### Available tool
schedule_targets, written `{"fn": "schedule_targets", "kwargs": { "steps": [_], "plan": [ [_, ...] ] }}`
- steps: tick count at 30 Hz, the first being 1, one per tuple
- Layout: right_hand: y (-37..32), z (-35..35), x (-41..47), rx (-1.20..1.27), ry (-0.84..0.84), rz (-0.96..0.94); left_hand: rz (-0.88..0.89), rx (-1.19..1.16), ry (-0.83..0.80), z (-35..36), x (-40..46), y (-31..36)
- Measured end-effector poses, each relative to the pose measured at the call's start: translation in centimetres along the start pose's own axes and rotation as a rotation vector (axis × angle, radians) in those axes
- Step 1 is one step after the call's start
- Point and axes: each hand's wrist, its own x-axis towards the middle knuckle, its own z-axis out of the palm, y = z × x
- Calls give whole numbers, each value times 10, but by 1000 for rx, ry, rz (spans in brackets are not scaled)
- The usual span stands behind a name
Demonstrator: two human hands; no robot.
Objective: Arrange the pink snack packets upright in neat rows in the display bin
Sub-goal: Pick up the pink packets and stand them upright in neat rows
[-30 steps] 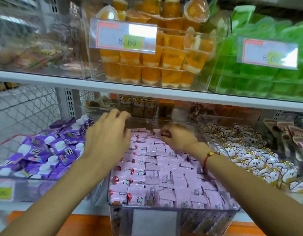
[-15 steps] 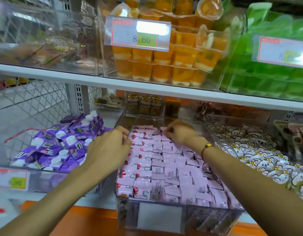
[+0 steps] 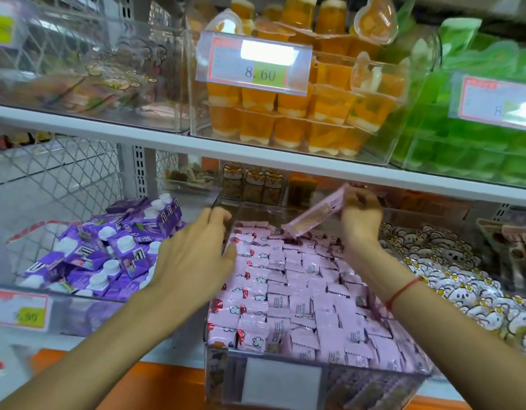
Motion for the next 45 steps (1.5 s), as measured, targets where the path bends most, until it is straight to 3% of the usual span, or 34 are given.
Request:
{"fn": "schedule_targets", "kwargs": {
  "steps": [2,6,8,10,13,15,18,22,26,29,31,34,36,41,45],
  "plan": [
    [-2,-11,-9,70,-41,93,124,-61,64,0,0,6],
    [-3,-17,-35,167,-254,287,332,-204,-81,9,-5,26],
    [-3,-16,-43,211,-335,382,404,-223,-59,10,-6,31],
    [-7,-18,-45,221,-432,464,372,-295,8,4,-3,30],
    [-14,-26,-42,172,-594,509,76,-662,-109,-6,6,28],
    [-17,-30,-40,89,-613,456,-124,-896,-179,-8,11,27],
    [-21,-29,-42,-20,-646,335,-282,-959,-196,-12,12,27],
    [-27,-28,-46,-190,-753,71,-230,-842,-197,-14,8,31],
    [-32,-29,-62,-450,-1107,-300,-106,-641,-89,-16,0,36],
    [-26,-26,-65,-582,-949,-610,-33,-510,-41,-15,-4,37],
    [-22,-25,-62,-590,-803,-651,23,-411,10,-15,-7,33],
    [-14,-28,-47,-427,-562,-381,53,-356,99,-18,-12,12],
    [-4,-27,-33,-383,-431,-217,1,-326,47,-18,-17,-3],
    [15,-7,-14,-332,-392,-144,-82,-140,-163,-12,-22,-9],
    [19,5,8,-666,-577,-282,-107,-135,-180,-11,-21,-12]
  ]
}}
